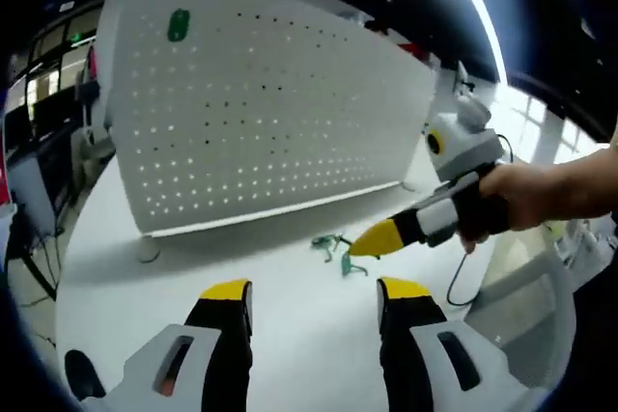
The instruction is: Insert the hook assembly into the mounting plate slot until the hook locks in place.
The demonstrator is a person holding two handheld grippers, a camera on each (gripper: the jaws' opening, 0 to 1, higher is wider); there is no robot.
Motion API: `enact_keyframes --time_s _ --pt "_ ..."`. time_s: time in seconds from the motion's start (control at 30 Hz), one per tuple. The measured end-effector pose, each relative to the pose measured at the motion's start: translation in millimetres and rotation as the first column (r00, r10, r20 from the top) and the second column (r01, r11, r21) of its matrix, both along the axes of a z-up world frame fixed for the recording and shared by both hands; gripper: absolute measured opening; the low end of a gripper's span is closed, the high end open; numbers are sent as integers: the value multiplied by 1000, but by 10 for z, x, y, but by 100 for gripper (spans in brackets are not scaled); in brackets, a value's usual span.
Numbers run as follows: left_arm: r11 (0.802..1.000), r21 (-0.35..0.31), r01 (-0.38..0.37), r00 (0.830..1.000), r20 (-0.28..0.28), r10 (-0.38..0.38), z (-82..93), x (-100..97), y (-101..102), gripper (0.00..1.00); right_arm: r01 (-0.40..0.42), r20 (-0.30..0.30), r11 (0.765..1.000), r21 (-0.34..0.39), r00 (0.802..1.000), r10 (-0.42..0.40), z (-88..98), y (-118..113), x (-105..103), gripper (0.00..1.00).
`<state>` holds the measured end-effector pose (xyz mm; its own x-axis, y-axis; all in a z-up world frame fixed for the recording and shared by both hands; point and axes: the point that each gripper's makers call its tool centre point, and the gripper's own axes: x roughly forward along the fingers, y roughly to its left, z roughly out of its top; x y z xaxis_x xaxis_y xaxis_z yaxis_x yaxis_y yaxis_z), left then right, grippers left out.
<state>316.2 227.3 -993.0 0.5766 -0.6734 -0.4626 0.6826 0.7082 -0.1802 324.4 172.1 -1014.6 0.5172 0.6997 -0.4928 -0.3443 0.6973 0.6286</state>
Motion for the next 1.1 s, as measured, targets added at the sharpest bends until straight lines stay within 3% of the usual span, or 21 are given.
enact_keyframes --time_s 0.13,0.23,0.43,0.57,0.77,1.0,1.1 --pt "999 -40 37 999 12 -37 65 2 -96 43 34 -53 991 131 998 -27 110 20 -100 0" --pt "996 -69 59 998 23 -57 125 2 -138 38 34 -61 989 146 998 -25 114 1 -161 0" --pt "990 -98 105 994 23 -103 157 -27 -223 35 63 -114 966 252 993 -35 203 45 -271 0" --pt "980 -143 138 990 16 -137 216 -87 -326 36 55 -116 956 288 993 -22 264 79 -323 0" --pt "966 -203 161 986 -8 -166 283 -144 -346 23 32 -128 938 345 992 13 278 128 -386 0" --pt "951 -220 218 975 2 -222 333 -248 -361 6 9 -131 909 418 990 50 358 219 -436 0" --pt "938 -240 250 966 -6 -259 382 -303 -374 4 -45 -89 909 415 992 90 411 247 -499 0"
